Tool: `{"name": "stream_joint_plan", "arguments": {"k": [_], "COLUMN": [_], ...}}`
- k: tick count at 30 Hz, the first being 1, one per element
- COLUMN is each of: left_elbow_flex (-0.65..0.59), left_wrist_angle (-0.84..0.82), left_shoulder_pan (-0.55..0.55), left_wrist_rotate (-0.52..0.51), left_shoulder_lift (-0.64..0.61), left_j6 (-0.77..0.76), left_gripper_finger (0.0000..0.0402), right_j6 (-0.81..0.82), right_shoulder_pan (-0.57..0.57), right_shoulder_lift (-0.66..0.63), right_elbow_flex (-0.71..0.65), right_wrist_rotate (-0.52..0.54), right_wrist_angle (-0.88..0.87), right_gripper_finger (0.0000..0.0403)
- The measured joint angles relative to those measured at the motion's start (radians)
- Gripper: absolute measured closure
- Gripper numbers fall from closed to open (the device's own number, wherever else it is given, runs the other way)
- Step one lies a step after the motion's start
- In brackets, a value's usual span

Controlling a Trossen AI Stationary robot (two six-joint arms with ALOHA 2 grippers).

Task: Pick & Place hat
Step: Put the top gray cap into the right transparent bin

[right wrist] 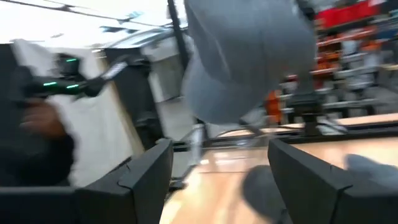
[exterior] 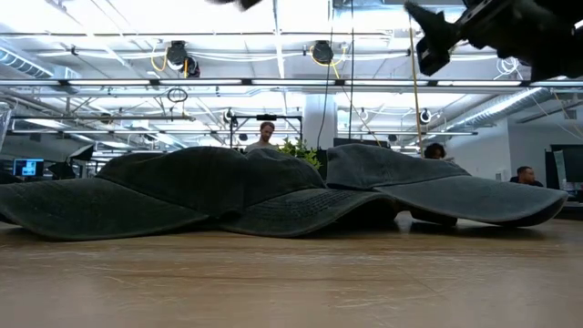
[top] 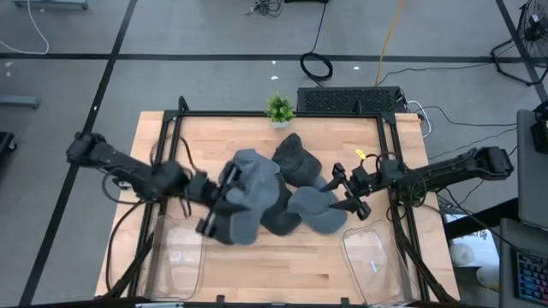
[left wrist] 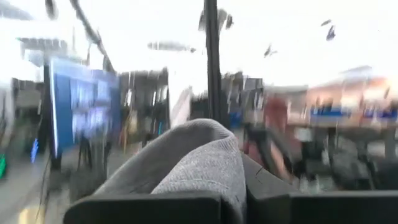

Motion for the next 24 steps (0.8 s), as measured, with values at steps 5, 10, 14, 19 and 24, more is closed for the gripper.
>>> {"name": "stream_joint_plan", "arguments": {"k": [5, 10, 14, 19, 24], "left_elbow_flex": [0.008, 0.130, 0.277, 0.452, 0.534], "left_wrist_angle": [0.159, 0.280, 0.241, 0.151, -0.017], "left_shoulder_pan": [0.194, 0.286, 0.302, 0.295, 0.282], "left_wrist_rotate": [0.246, 0.442, 0.570, 0.723, 0.760], "left_shoulder_lift": [0.112, 0.246, 0.353, 0.395, 0.402], "left_j6": [-0.144, -0.284, -0.352, -0.373, -0.279], "left_gripper_finger": [0.0401, 0.0401, 0.0401, 0.0401, 0.0401], "right_j6": [0.021, 0.071, 0.077, 0.077, 0.099], "right_shoulder_pan": [0.017, 0.024, 0.024, 0.024, 0.024], "right_shoulder_lift": [0.084, 0.212, 0.297, 0.370, 0.396], "right_elbow_flex": [0.000, 0.000, 0.000, 0.000, 0.011], "right_wrist_rotate": [0.064, 0.071, 0.088, 0.090, 0.087], "right_wrist_angle": [0.098, 0.253, 0.348, 0.499, 0.604], "right_gripper_finger": [0.0151, 0.0151, 0.0151, 0.0151, 0.0151]}}
